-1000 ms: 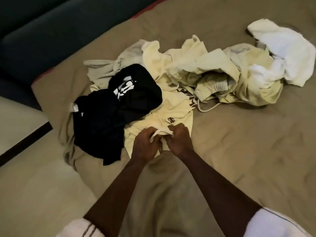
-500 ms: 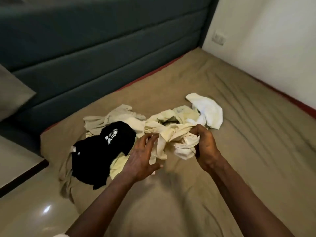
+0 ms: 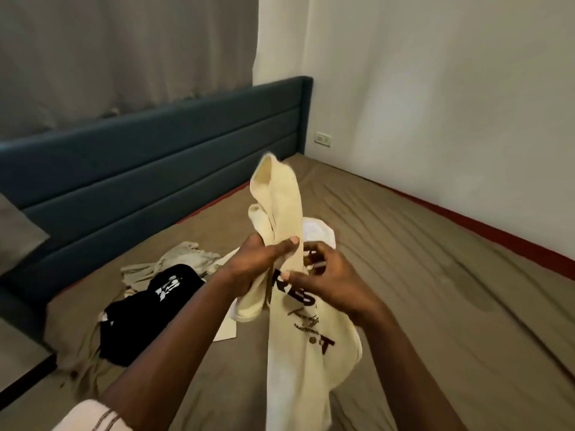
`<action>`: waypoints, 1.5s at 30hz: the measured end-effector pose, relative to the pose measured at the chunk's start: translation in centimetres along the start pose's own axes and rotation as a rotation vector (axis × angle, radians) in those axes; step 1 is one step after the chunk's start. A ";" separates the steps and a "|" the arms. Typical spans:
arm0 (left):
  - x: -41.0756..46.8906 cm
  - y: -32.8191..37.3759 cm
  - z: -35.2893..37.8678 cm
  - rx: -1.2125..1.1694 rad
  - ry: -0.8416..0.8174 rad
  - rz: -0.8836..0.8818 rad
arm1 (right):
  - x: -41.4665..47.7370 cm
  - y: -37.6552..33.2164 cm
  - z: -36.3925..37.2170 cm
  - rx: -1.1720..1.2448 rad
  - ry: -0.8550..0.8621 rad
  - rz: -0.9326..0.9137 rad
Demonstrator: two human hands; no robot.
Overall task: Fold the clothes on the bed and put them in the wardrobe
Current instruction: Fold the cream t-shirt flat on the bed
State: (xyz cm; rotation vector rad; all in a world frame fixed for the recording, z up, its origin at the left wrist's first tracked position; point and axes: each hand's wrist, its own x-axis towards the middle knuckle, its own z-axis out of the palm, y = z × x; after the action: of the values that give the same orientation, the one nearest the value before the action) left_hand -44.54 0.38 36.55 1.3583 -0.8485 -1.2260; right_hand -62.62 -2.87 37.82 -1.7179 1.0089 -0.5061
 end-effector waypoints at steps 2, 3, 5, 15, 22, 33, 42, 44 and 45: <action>-1.2 0.0 1.3 -0.039 0.053 -0.086 | -1.8 2.4 0.9 0.013 0.091 0.020; -1.5 -0.2 2.0 -0.062 0.077 -0.119 | -2.2 3.4 1.2 0.047 0.133 0.022; -1.8 -0.9 2.8 -0.082 0.128 -0.133 | -2.7 5.1 2.0 0.136 0.185 0.025; 1.6 -1.4 -4.1 0.512 0.050 -0.054 | -0.2 4.9 1.9 0.437 0.467 0.201; 4.1 -0.5 -9.3 0.085 0.063 -0.152 | 2.7 2.3 2.0 -0.142 0.942 0.178; 4.7 4.1 -7.6 -0.109 -0.162 -0.237 | 5.0 1.8 13.5 0.069 0.438 -0.055; 6.9 7.3 -10.3 0.478 -0.245 0.016 | 4.9 -3.3 12.1 -0.197 0.294 -0.063; 6.6 7.0 -10.8 0.648 -0.278 0.119 | 5.1 -3.9 12.5 0.024 0.322 -0.016; 6.3 6.3 -11.2 0.728 -0.238 0.196 | 5.0 -4.1 12.6 0.134 0.368 0.009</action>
State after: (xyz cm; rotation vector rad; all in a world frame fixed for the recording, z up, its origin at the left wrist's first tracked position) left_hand -31.51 -4.05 40.26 1.6508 -1.6659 -0.9658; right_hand -48.95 0.59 36.12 -1.5307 1.2106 -0.8872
